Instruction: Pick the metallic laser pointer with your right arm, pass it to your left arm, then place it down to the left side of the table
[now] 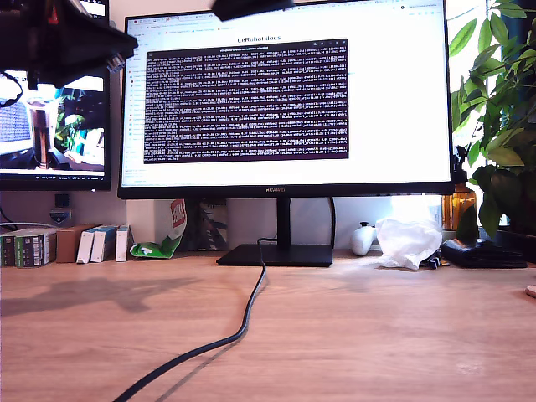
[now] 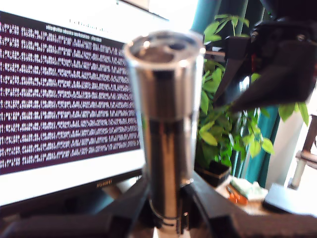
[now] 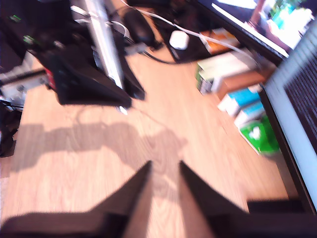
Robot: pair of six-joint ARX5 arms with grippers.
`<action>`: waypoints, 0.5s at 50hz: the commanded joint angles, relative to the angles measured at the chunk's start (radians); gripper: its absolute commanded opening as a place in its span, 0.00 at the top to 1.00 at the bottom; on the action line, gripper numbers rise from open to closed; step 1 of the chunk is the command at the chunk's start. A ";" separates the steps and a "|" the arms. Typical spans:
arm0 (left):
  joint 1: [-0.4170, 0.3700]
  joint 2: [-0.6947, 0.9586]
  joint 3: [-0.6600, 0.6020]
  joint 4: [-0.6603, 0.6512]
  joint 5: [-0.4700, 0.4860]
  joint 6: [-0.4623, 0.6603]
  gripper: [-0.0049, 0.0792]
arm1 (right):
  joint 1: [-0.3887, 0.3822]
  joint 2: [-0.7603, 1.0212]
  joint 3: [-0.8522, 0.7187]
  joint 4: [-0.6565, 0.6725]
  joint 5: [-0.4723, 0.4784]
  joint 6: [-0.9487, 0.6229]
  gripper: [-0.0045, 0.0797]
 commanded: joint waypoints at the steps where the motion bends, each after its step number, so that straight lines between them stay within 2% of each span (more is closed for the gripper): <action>1: 0.007 0.003 0.008 -0.012 0.018 0.012 0.97 | -0.009 -0.026 0.009 -0.017 -0.001 0.048 0.96; 11: 0.010 -0.008 0.008 -0.127 0.019 0.095 0.97 | -0.043 -0.026 0.009 -0.005 0.019 0.222 0.96; 13: 0.010 -0.011 0.008 -0.152 0.016 0.113 0.97 | -0.051 -0.026 0.009 0.001 0.059 0.296 0.96; 18: 0.010 -0.012 0.008 -0.183 0.009 0.129 0.97 | -0.071 -0.026 0.009 0.007 0.191 0.333 0.96; 25: 0.010 -0.012 0.008 -0.204 0.008 0.132 0.97 | -0.111 -0.026 0.009 0.024 0.316 0.413 0.96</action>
